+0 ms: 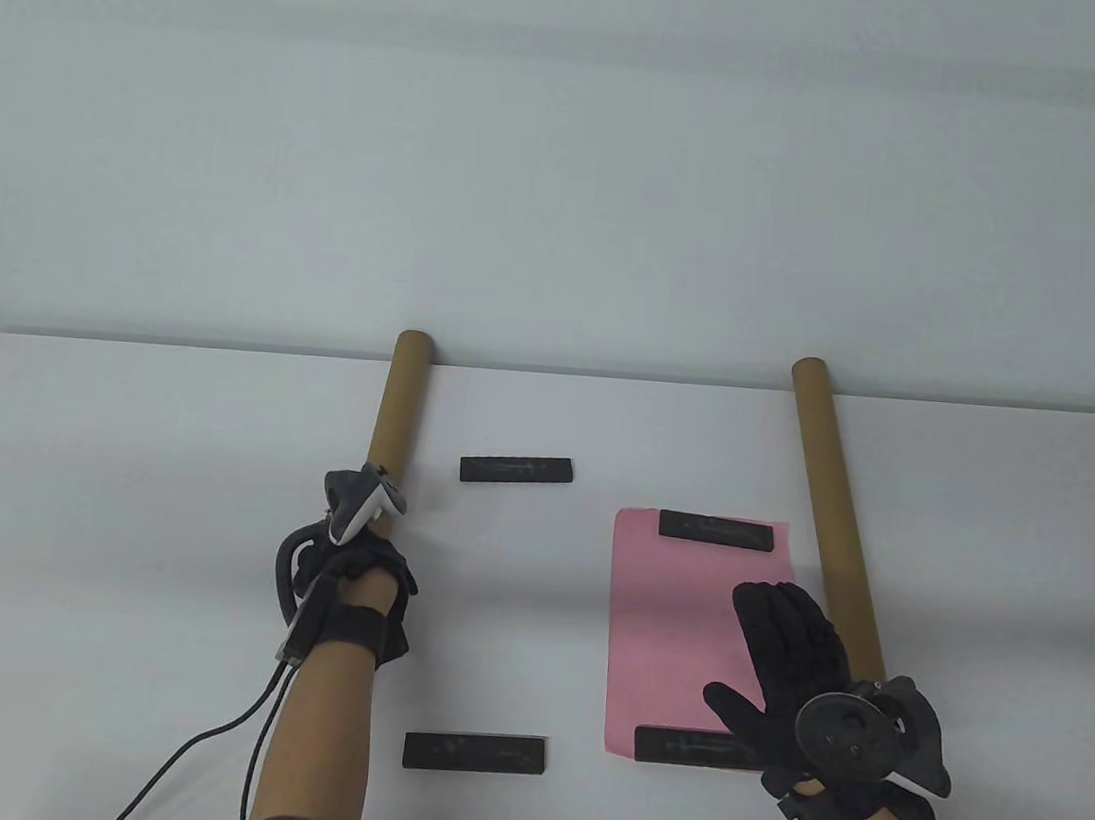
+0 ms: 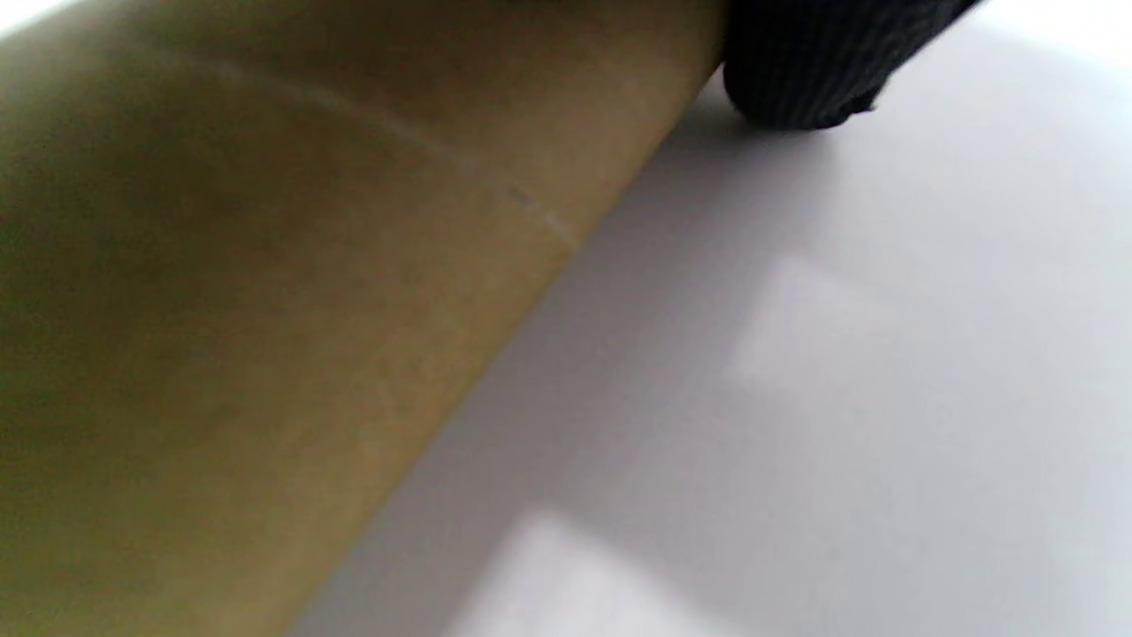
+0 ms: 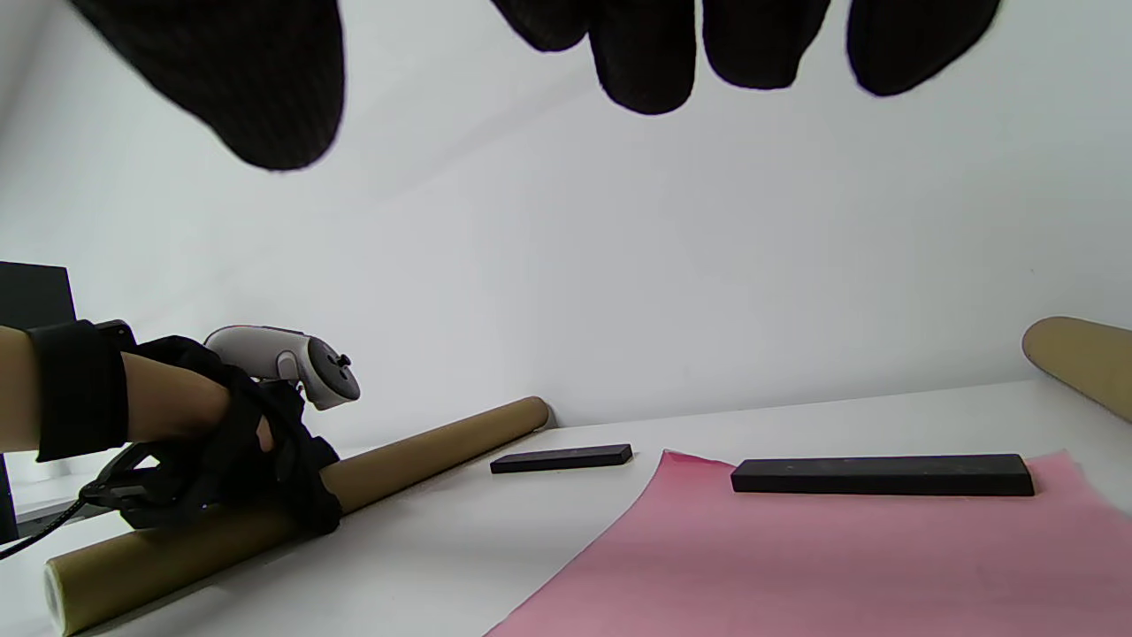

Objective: Roll up papers and store in mailing tubes

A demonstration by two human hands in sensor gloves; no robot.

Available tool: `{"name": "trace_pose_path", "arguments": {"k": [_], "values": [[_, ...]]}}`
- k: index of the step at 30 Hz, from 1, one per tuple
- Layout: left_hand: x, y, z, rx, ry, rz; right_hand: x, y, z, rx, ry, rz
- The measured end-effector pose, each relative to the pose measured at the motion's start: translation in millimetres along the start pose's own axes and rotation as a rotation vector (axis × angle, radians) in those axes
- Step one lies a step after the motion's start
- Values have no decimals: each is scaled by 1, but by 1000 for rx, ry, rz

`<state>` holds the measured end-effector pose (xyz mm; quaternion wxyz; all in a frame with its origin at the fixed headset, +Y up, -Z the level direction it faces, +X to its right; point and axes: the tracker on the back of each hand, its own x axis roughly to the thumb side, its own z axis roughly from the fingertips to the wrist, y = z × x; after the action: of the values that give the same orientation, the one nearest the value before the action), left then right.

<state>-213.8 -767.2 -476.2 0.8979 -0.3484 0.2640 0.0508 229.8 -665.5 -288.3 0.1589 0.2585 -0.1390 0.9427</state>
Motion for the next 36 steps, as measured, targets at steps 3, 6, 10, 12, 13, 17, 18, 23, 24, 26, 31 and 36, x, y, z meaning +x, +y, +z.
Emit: {"name": "trace_pose_path", "arguments": {"k": [3, 6, 10, 12, 13, 17, 18, 23, 24, 26, 31, 36], "values": [[1, 1, -1, 6, 0, -2, 0, 0, 0, -1, 0, 0], [0, 1, -1, 21, -1, -4, 0, 1, 0, 5, 2, -4], [-4, 3, 0, -1, -5, 28, -1, 2, -1, 16, 4, -4], [-8, 6, 3, -7, -9, 46, -1, 2, 0, 11, 5, -4], [-12, 8, 6, -3, -12, 44, -1, 1, 0, 8, 6, -7], [-29, 20, 24, 62, -54, 60, -1, 2, -1, 8, 6, -6], [-35, 22, 32, 81, -85, 68, -1, 2, -1, 8, 8, -6], [-57, 26, 73, 269, -209, 18, -1, 3, -3, 14, 22, -5], [-60, 24, 81, 309, -231, 11, -1, 3, -3, 19, 22, -1], [-66, 15, 100, 388, -322, 10, -2, 4, -3, 21, 26, 2], [-76, -6, 137, 554, -563, 0, -9, 4, -3, 15, 59, -1], [-80, -19, 145, 722, -706, 54, -20, 5, -3, -2, 111, 6]]}}
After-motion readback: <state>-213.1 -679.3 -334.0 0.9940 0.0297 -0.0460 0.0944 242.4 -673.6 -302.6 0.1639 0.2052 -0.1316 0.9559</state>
